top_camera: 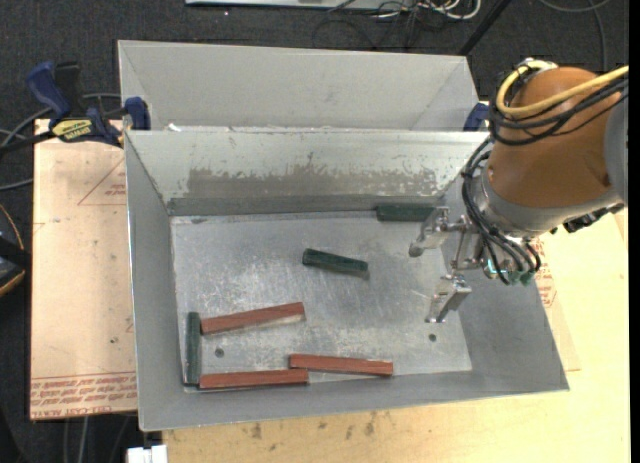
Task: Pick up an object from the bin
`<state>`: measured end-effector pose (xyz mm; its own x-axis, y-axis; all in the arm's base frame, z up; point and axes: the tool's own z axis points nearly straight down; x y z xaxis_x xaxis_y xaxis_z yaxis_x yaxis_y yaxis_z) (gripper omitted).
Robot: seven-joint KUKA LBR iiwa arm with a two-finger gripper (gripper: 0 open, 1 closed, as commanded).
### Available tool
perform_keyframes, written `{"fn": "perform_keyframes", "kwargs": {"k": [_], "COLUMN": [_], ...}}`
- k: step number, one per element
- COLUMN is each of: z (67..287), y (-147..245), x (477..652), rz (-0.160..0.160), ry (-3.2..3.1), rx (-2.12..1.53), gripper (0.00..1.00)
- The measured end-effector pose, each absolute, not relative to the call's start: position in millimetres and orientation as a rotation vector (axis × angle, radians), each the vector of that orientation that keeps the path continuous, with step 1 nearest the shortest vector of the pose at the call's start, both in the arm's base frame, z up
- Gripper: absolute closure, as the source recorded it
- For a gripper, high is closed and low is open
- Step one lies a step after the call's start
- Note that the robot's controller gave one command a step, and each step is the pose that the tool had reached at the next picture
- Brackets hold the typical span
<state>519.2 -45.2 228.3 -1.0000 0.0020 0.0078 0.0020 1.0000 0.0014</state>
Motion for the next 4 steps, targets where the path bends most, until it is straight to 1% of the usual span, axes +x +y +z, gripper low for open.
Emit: {"fn": "perform_keyframes", "kwargs": {"k": [1,2,3,4], "z": [232,185,160,87], "y": [-45,-8,-6,-17], "x": [520.8,549.9,590.1,618.7], "rz": [-0.001,0.001,-0.004,-0.001], "ry": [-3.142,-3.15,-3.145,-3.144], "rx": [-0.001,0.074,0.018,0.022], "gripper": [0.0,0.0,0.0,1.0]}}
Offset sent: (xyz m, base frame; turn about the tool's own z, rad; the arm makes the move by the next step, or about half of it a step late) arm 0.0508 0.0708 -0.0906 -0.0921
